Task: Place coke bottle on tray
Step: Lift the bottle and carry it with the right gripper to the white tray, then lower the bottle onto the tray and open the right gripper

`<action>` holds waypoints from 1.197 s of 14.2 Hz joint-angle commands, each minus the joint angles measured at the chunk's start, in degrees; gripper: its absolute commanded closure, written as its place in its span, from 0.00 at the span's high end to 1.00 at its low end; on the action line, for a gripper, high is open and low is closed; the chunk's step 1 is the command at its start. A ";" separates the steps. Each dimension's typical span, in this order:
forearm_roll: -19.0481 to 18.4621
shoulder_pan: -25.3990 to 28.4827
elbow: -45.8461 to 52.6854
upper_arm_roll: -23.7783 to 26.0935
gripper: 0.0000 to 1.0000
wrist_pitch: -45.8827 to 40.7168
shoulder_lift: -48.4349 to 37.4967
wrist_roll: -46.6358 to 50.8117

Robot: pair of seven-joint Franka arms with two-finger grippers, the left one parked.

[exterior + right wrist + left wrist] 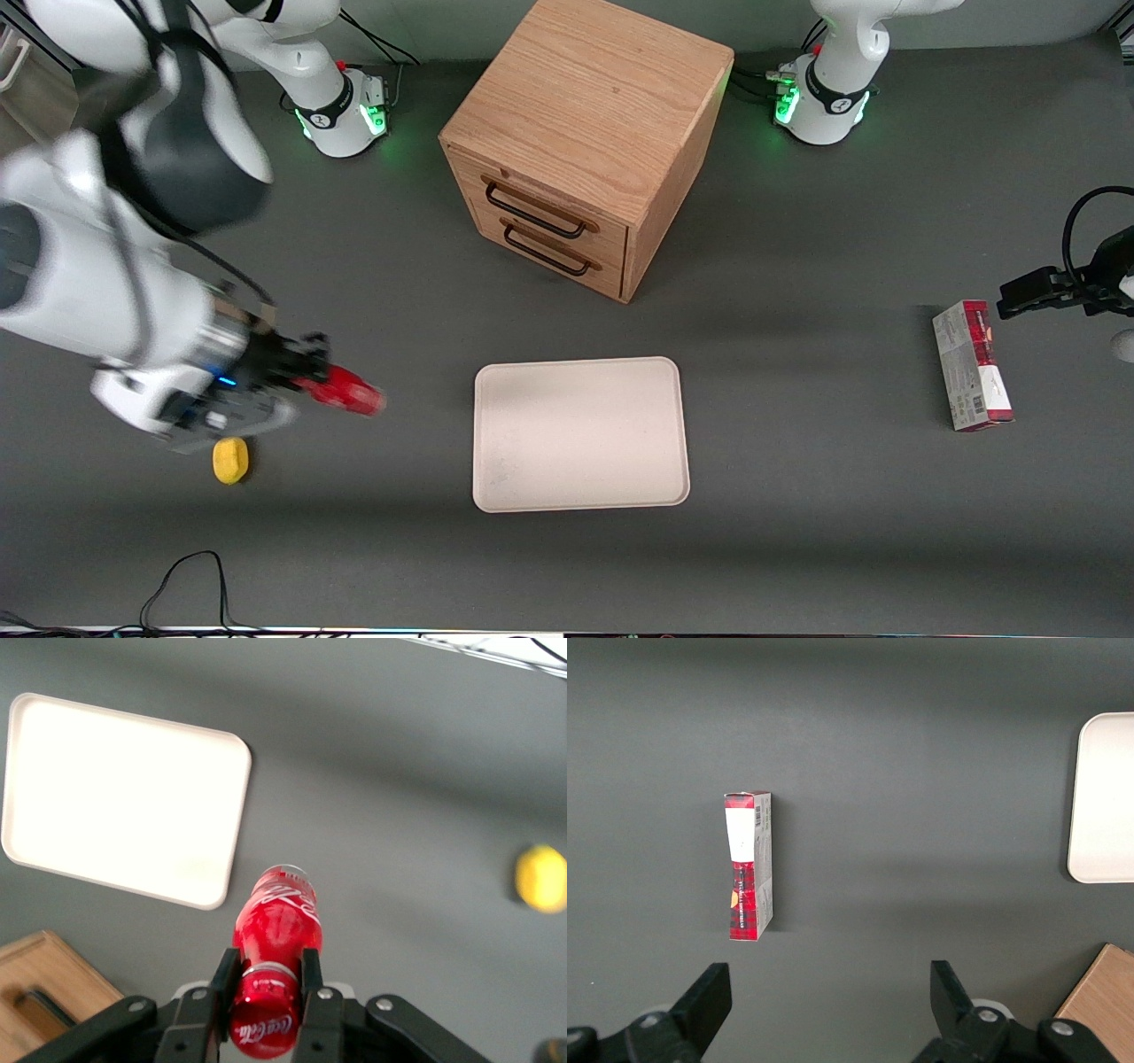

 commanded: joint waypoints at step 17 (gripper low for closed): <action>-15.04 3.75 -0.56 8.19 1.00 24.60 15.19 11.88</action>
